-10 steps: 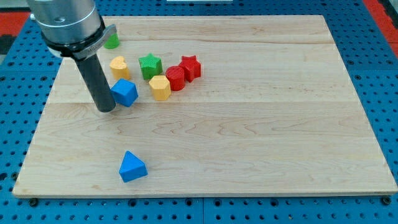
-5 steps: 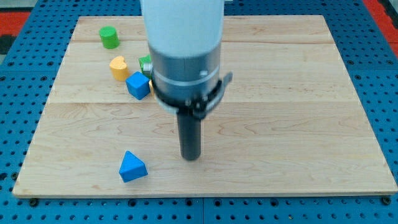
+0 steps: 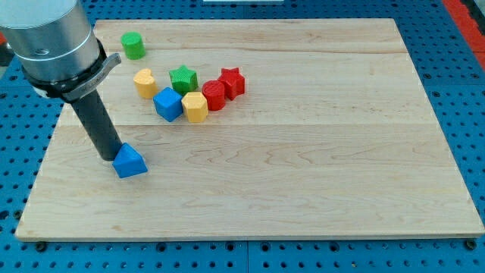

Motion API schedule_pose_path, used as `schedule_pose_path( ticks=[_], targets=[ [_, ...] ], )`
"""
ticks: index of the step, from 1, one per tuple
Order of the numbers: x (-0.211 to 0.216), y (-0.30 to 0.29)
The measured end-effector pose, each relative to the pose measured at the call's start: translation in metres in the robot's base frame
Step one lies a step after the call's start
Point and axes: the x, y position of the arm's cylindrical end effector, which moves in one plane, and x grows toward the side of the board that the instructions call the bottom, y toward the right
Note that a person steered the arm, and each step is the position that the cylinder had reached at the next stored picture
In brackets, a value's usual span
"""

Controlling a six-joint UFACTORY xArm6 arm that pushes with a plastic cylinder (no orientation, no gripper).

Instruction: Place the blue triangle towards the bottom right of the green circle

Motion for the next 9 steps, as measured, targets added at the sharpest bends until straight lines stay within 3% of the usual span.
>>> schedule_pose_path(
  ticks=[1,4,6,7,8,9],
  targets=[
    [0.032,0.013],
    [0.014,0.162],
    [-0.021,0.002],
    [-0.054,-0.042],
    [-0.081,-0.055],
    [-0.102,0.009]
  ],
)
